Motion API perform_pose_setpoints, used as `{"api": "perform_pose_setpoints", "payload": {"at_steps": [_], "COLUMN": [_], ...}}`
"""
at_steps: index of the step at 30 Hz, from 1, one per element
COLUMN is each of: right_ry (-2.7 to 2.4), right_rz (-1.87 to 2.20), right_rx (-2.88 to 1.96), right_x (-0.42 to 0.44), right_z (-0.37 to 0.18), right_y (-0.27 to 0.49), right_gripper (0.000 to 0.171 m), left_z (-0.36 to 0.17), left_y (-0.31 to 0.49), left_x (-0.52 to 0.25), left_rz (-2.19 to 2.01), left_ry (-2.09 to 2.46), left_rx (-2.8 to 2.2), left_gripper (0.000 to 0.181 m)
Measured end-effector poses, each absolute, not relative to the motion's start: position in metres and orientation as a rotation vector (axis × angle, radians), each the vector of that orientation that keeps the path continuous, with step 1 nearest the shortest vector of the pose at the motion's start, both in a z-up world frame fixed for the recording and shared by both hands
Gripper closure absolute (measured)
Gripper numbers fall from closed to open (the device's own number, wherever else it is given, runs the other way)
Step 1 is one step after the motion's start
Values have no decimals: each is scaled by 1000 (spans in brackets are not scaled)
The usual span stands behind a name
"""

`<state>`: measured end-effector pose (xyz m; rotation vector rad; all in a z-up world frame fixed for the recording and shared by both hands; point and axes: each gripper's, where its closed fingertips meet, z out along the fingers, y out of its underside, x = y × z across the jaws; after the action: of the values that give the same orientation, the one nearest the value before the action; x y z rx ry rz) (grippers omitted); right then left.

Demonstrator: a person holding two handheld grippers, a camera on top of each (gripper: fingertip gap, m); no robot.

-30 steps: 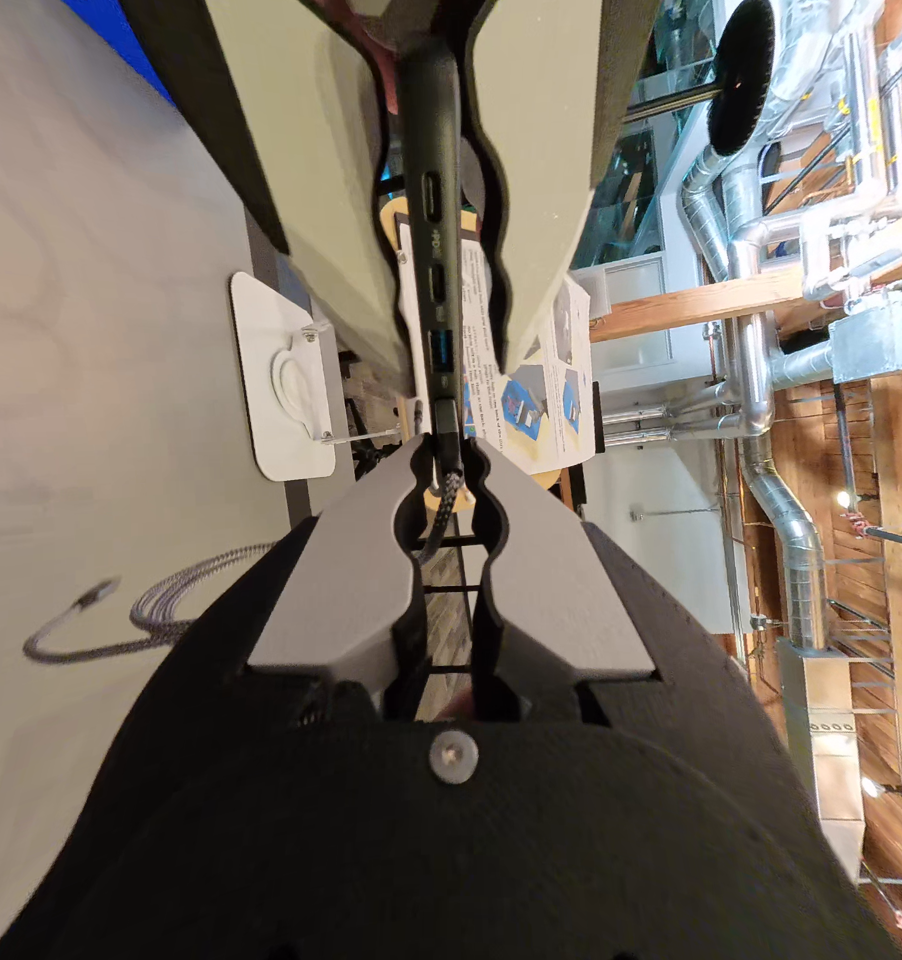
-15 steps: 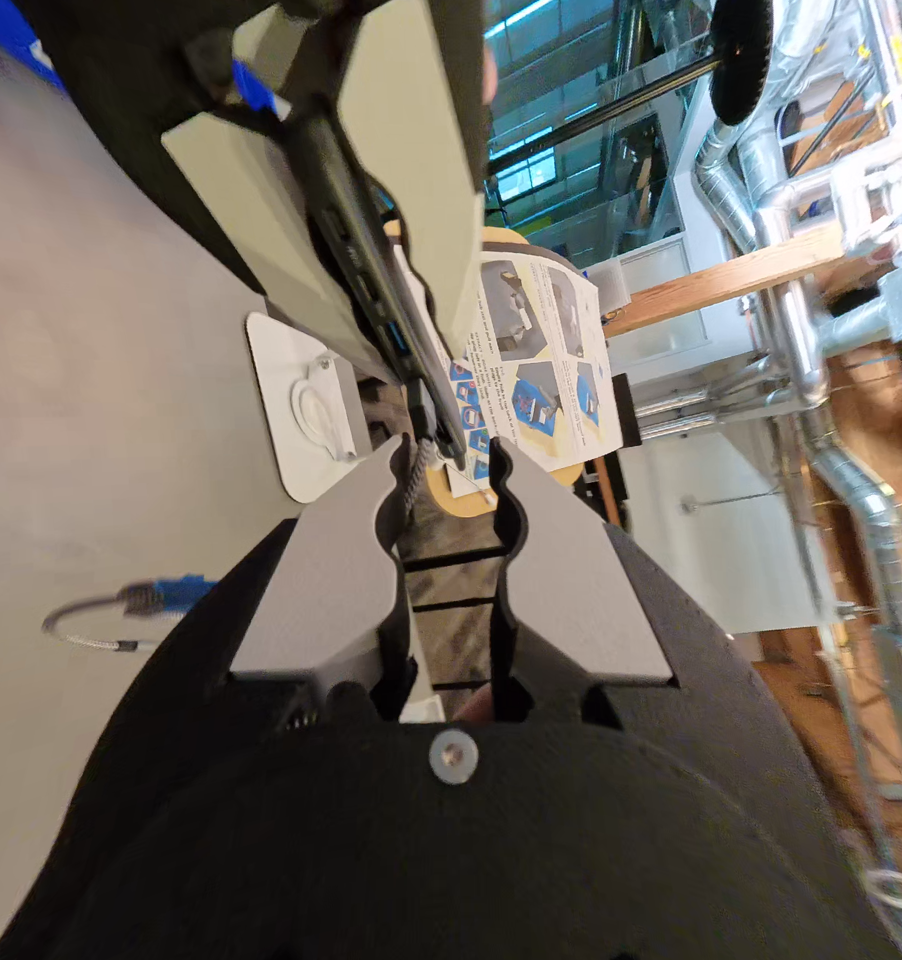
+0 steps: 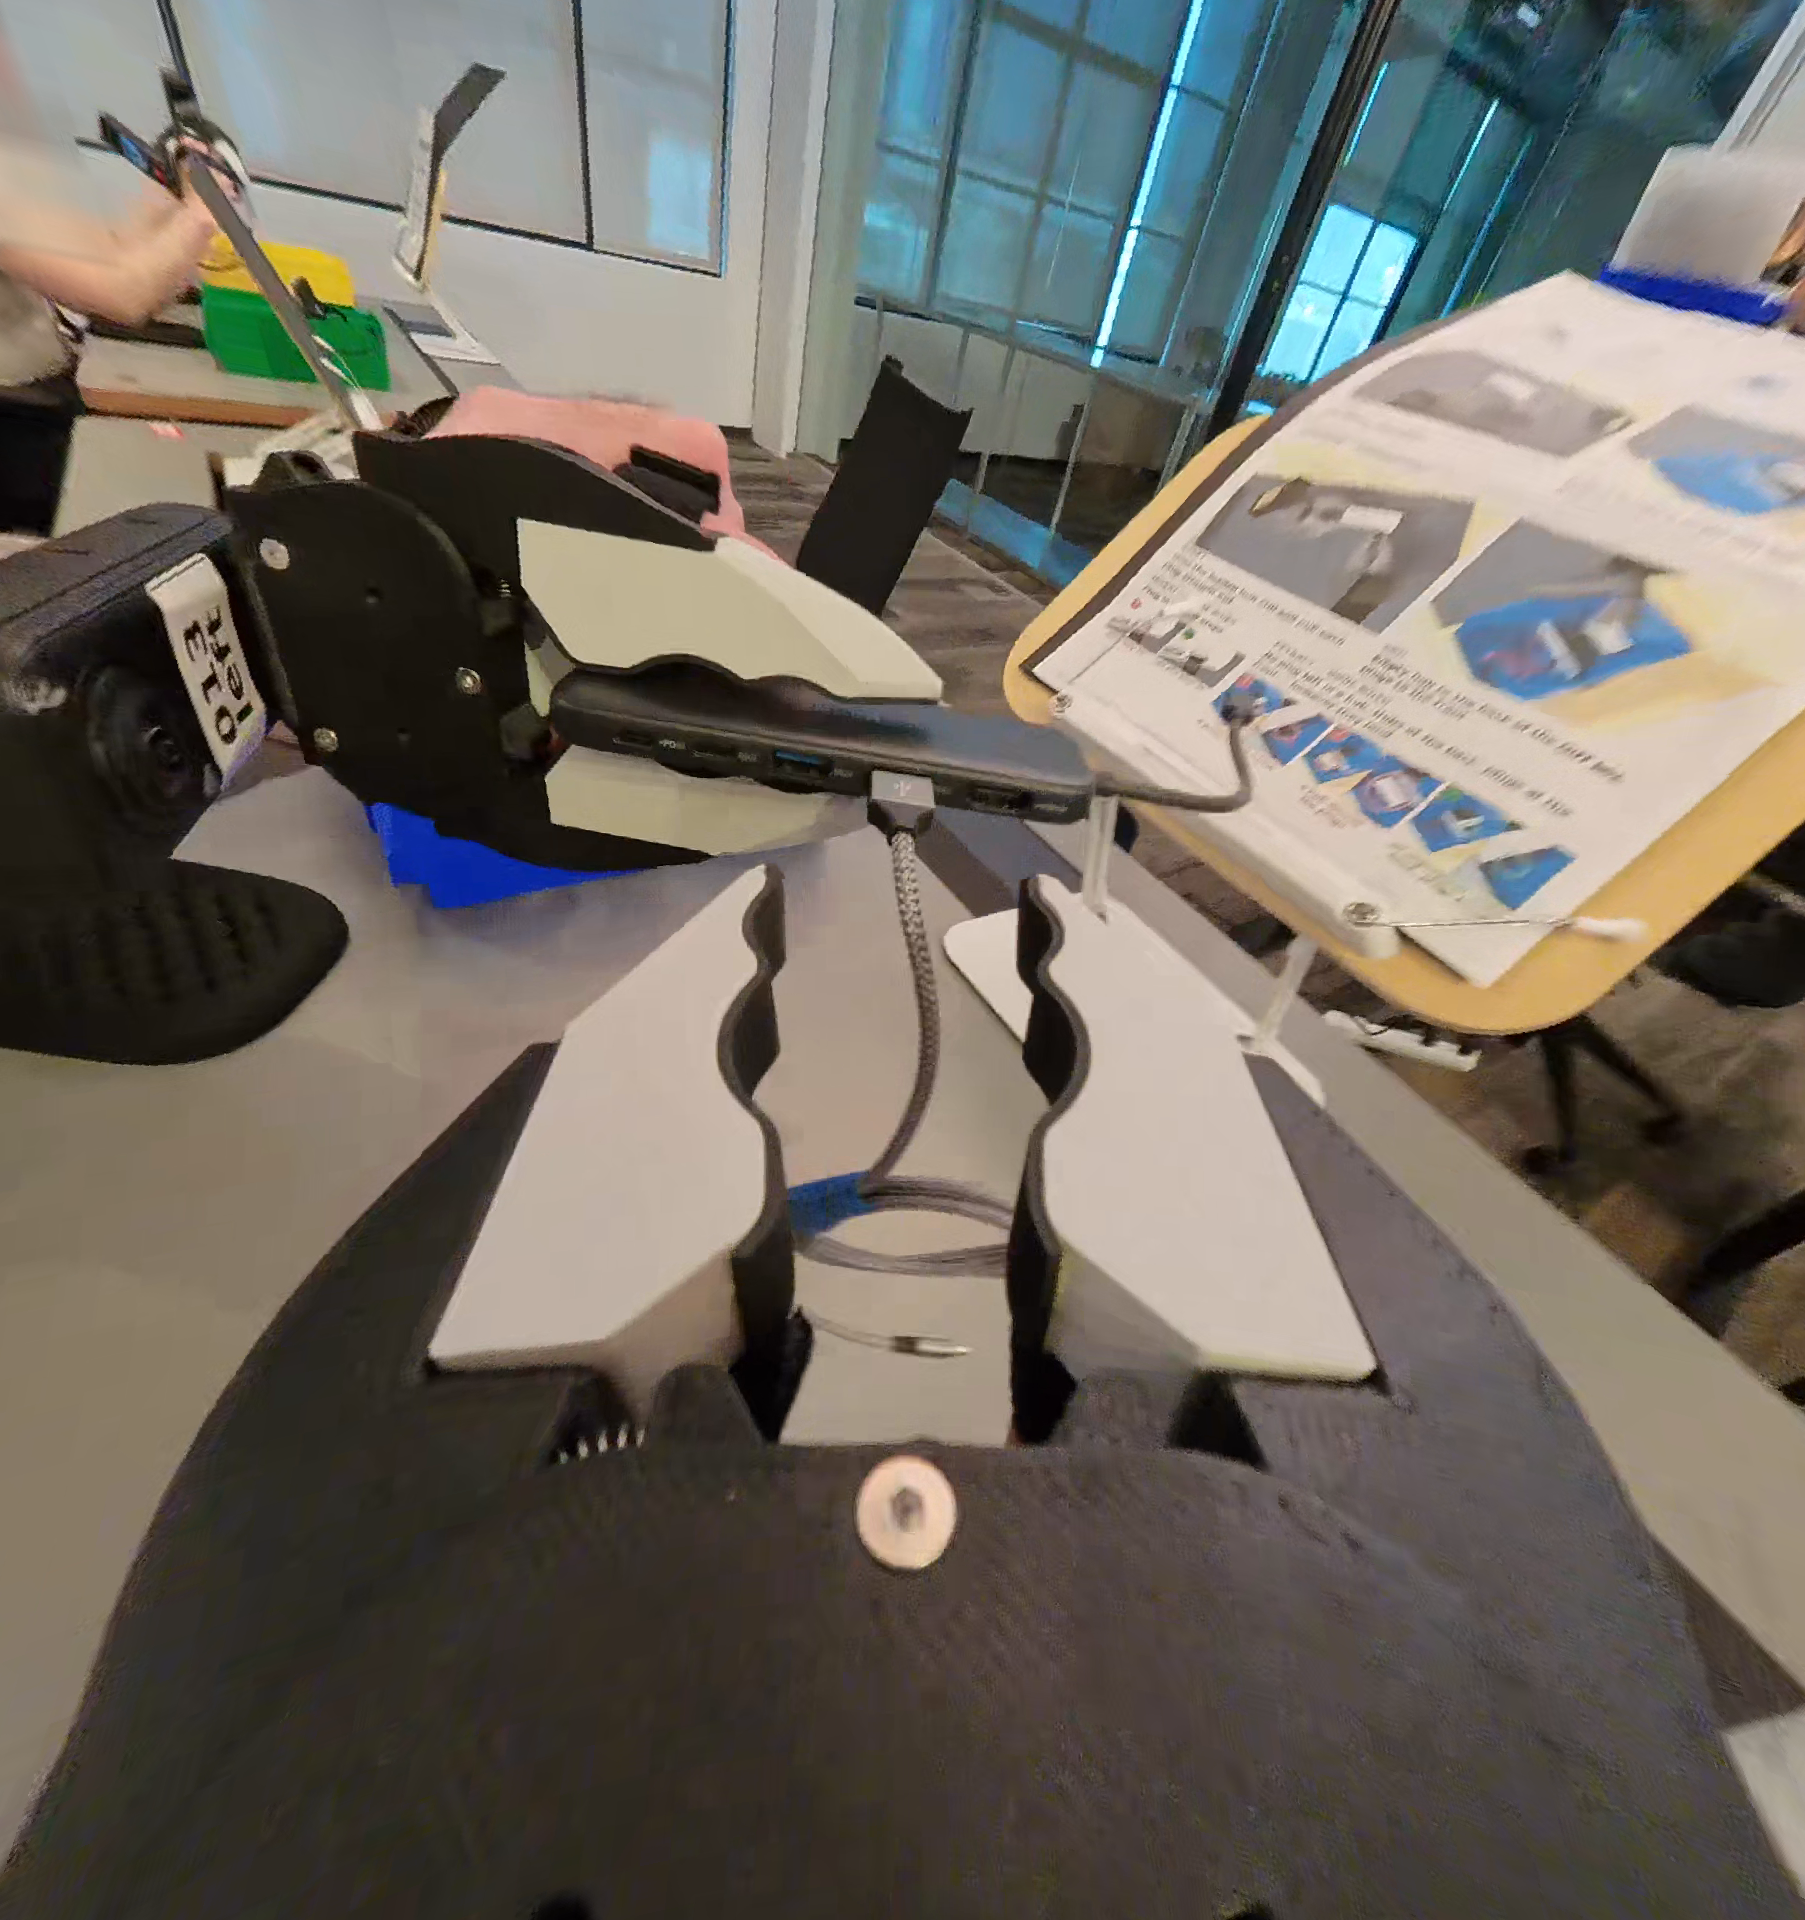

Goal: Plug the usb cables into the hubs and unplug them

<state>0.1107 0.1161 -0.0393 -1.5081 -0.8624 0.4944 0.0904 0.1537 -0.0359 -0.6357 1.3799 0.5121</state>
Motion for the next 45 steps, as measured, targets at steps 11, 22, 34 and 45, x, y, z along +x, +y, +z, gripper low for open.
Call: {"api": "perform_pose_setpoints", "payload": {"at_steps": [11,22,34,45], "right_ry": [-757,-766,-796,-827], "right_rz": [595,601,605,642], "right_rx": [-1412,-1422,-1426,-1437], "right_x": [83,63,65,65], "right_z": [-32,-38,-45,-48], "right_y": [145,163,162,160], "right_gripper": [149,159,159,160], "left_z": [-39,-48,-52,-51], "left_y": [165,178,177,176], "left_x": [79,68,70,70], "left_rz": [439,405,375,342], "left_ry": [1286,1250,1277,1288], "left_rx": [-687,-745,-751,-753], "left_gripper": [161,161,161,161]}}
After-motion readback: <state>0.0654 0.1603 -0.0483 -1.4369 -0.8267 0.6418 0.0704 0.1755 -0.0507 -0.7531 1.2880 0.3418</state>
